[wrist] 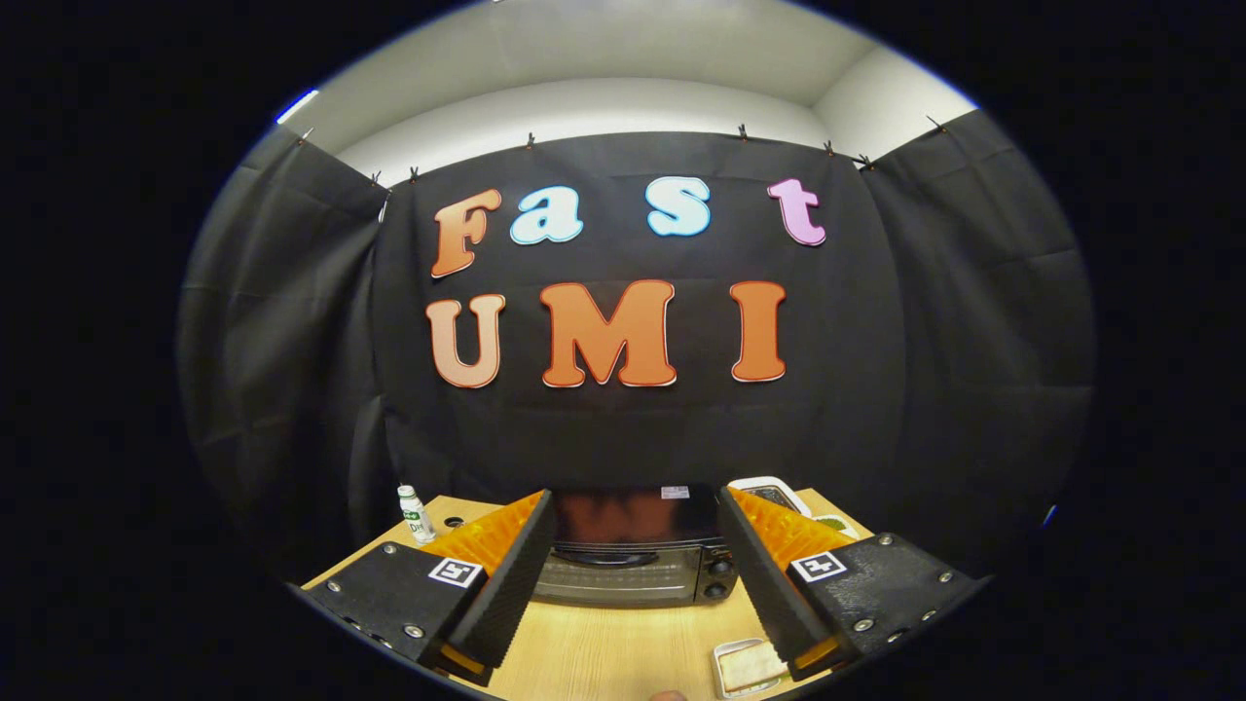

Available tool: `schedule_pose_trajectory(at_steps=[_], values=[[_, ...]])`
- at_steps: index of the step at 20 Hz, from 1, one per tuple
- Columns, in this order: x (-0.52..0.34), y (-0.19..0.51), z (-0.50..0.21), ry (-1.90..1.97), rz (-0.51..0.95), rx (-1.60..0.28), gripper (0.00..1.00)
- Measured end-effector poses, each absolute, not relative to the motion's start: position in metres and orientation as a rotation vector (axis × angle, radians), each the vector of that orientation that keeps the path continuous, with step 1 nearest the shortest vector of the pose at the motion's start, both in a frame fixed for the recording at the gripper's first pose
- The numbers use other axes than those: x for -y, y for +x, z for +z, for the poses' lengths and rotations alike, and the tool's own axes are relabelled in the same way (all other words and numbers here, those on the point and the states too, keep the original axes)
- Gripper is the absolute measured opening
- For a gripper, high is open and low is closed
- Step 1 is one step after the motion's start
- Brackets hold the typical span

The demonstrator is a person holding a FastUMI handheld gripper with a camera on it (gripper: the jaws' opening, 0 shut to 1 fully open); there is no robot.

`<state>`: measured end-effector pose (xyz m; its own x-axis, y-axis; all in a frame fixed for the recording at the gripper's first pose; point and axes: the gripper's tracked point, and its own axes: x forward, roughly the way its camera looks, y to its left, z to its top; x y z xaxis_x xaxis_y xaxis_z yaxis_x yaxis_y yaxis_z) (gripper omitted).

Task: Open the toaster oven, put the food inside, and close the toaster oven door.

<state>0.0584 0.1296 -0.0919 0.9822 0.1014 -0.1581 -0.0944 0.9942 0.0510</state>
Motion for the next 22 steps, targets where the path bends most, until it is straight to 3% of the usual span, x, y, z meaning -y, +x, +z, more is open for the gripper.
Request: schedule_pose_trajectory(at_steps=[22], values=[[-0.193,0.197,-0.270,-0.035,0.102,-0.507,0.99]])
